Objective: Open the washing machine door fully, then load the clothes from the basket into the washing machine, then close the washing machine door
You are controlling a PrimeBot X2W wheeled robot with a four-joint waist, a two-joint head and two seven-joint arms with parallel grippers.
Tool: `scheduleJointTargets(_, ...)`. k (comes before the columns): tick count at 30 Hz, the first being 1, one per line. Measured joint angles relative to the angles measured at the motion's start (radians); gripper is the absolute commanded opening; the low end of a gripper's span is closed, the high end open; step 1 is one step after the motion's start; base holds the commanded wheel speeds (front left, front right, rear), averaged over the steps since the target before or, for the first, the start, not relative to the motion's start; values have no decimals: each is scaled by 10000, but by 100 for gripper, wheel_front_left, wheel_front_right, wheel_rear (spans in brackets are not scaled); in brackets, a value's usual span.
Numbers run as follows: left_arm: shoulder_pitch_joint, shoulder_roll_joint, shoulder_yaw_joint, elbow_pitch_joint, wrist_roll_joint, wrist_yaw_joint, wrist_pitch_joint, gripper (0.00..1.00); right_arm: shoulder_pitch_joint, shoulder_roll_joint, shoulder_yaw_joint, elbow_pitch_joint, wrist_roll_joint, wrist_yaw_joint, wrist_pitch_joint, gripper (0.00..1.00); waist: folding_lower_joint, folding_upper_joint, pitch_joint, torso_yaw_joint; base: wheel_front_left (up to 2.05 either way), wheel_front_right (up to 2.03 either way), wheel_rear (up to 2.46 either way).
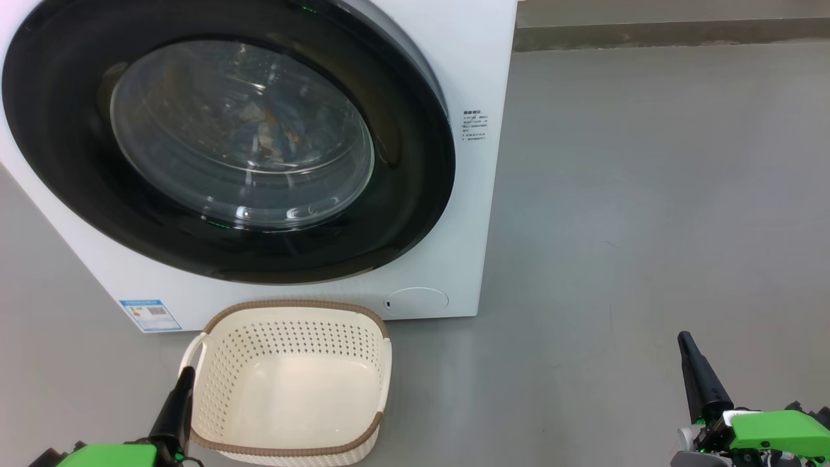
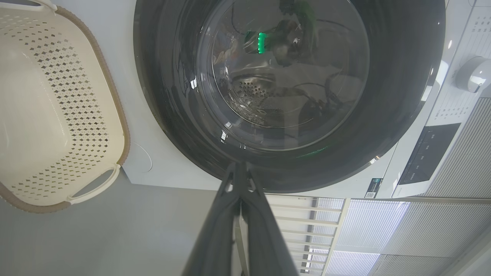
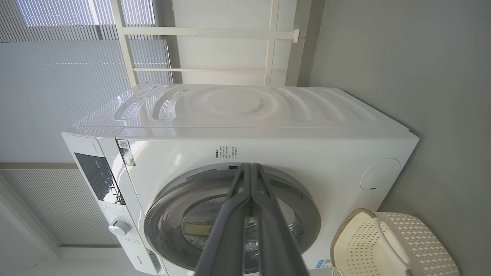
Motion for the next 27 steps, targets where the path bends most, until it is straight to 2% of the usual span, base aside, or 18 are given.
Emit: scheduleJointTargets(27,-1,0,0,0,0,0,0,0,0,0,0,0,0,0,0,0,0,0,0,0,0,0,0)
